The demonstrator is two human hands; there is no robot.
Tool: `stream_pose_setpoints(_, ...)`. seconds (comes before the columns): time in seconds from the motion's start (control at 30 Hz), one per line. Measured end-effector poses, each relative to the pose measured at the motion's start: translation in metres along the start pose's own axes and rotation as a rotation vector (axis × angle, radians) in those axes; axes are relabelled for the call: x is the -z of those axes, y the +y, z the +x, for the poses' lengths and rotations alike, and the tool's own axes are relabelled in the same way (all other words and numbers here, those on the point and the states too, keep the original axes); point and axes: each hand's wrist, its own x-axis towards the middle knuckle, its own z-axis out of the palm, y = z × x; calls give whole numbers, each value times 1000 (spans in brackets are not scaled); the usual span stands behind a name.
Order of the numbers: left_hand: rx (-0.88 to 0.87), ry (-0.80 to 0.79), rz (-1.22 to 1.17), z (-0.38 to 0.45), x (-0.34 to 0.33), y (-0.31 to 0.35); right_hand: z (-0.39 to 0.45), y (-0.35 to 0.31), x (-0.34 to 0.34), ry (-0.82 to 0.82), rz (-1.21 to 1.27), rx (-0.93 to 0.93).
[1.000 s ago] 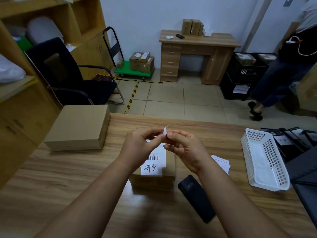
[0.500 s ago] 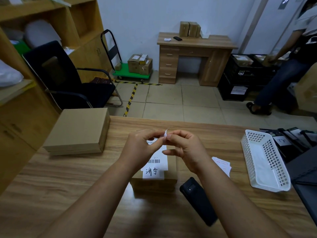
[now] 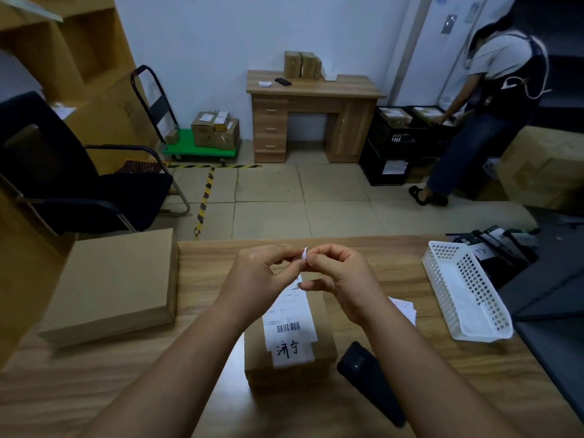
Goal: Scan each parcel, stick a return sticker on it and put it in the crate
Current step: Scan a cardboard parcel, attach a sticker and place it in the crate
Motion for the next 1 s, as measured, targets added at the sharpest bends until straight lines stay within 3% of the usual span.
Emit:
stream_pose_setpoints(0.47, -90, -81, -212, 18, -5, 4, -26, -14, -7, 159, -85, 125)
stream_pose_setpoints(0.8, 38, -226, -518, 22, -33, 29, -39, -9, 33, 249, -253, 244)
stream_pose_setpoints(1.0, 99, -213, -524, 31, -73, 41, -35, -7, 75, 286, -503, 293)
